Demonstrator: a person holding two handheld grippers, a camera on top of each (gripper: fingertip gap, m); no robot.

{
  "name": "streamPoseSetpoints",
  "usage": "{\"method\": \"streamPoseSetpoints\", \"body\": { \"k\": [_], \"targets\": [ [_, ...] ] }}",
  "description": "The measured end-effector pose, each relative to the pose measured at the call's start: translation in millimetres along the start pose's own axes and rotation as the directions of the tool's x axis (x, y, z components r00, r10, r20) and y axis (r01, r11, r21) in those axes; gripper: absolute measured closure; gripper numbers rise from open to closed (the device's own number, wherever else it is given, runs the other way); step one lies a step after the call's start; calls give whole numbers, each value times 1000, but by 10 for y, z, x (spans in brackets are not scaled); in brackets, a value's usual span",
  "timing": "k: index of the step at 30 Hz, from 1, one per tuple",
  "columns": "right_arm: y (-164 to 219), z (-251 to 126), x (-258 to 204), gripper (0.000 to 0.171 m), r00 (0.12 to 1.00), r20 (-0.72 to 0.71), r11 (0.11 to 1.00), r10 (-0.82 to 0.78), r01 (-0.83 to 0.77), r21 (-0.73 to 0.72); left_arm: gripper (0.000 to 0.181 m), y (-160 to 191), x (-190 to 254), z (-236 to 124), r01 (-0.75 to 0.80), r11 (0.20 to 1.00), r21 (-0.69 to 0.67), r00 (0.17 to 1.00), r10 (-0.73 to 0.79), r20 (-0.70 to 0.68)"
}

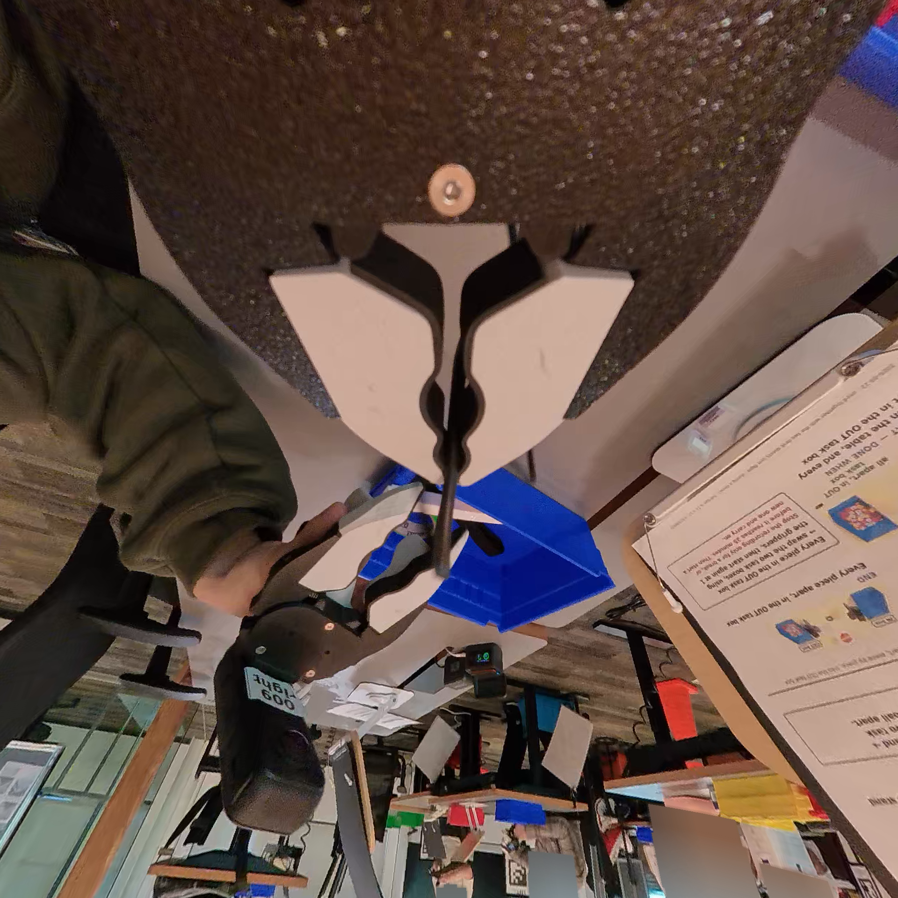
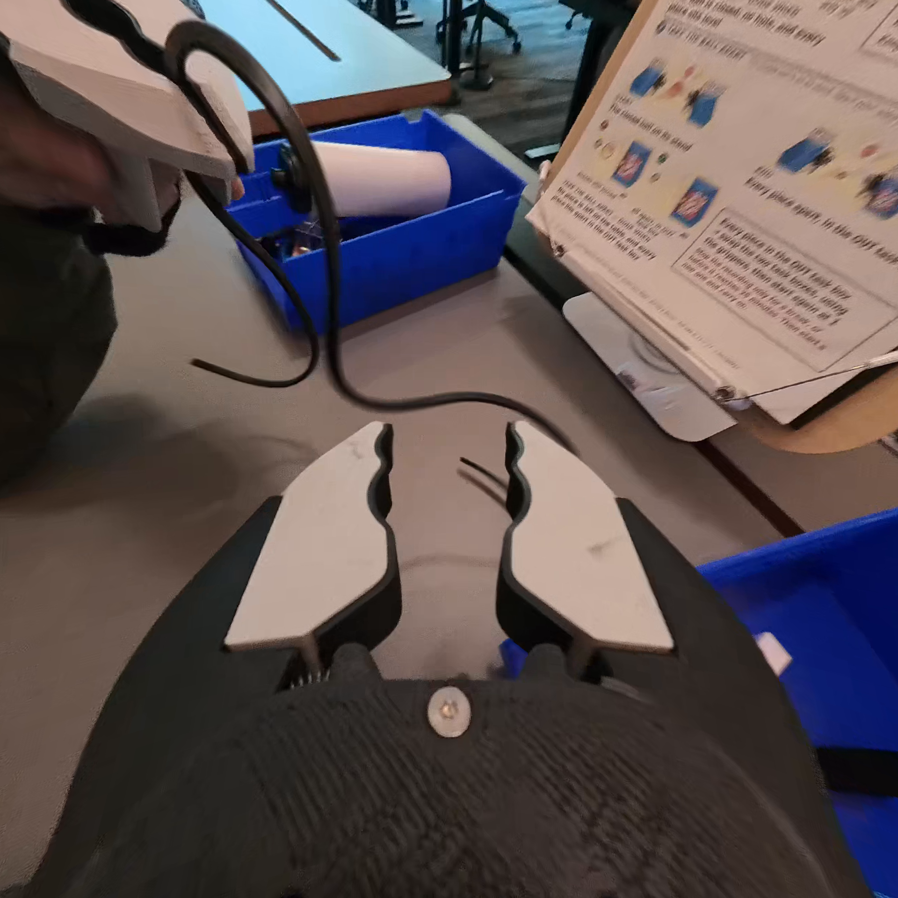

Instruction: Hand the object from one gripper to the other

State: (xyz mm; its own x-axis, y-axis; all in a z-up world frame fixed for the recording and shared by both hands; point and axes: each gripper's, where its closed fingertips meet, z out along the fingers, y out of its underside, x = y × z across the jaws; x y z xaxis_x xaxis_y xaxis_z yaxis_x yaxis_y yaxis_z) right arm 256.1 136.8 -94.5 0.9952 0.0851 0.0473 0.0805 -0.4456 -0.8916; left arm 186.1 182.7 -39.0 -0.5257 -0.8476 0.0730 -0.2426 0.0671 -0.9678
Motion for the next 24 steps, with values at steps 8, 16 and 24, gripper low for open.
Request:
{"method": "streamPoseSetpoints", "body": {
  "k": [8, 16, 24],
  "targets": [
    [-810, -232, -435, 122, 986, 120, 882, -117, 48, 469, 181, -161, 26, -37, -7, 996, 93, 1000, 5, 15],
    [-464, 556, -647, 99, 987, 65, 983, -150, 141, 119, 181, -316, 58, -41, 21, 980, 200, 999, -29, 34],
    [-401, 752, -601, 102, 1000, 0, 999, -10, 10, 52, 181, -373, 39, -73, 5, 971, 238, 997, -24, 75]
  ]
}}
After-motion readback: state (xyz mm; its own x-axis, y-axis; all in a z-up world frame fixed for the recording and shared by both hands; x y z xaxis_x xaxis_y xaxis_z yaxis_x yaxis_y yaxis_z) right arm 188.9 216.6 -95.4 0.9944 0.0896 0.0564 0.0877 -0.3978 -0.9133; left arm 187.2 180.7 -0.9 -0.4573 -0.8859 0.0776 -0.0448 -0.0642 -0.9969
